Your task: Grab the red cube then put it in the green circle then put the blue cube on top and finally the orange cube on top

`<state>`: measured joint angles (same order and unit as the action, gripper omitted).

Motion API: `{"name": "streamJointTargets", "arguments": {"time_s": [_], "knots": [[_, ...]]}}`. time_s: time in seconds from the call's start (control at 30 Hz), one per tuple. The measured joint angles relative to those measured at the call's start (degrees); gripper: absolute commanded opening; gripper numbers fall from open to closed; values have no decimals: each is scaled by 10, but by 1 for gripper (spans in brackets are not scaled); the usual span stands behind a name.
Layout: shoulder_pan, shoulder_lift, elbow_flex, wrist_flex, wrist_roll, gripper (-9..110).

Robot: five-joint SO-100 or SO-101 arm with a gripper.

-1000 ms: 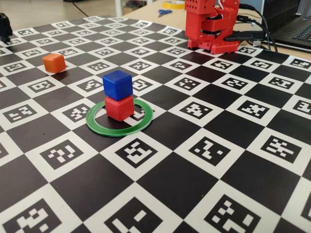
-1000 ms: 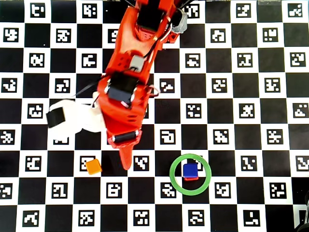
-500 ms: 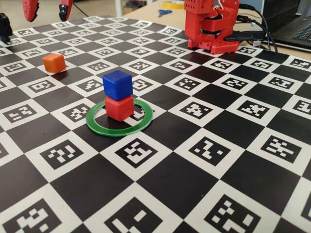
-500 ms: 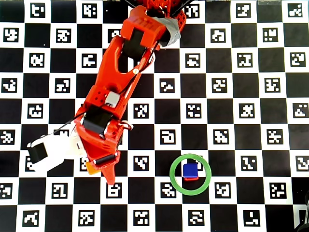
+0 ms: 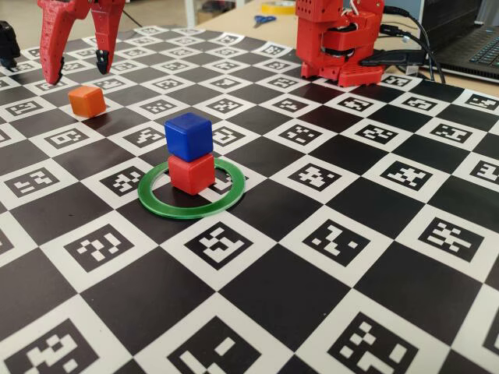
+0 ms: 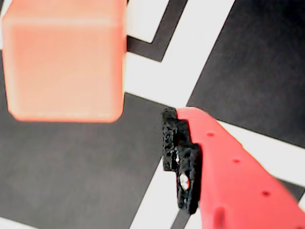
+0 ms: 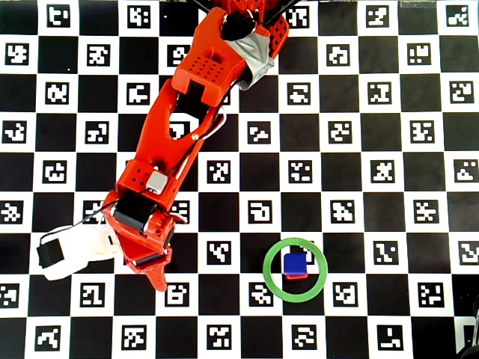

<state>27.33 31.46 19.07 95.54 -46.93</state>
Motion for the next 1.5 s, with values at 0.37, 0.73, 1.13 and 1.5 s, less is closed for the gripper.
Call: {"name": "streamJointTargets", "arguments": {"time_s": [0.37,0.73,1.13,1.5], "knots": [[1,-37,-1,-44,0,45],[9,-40,-1,-64,0,43],[9,-40,-1,-64,0,38],[9,-40,-1,-57,0,11]]}}
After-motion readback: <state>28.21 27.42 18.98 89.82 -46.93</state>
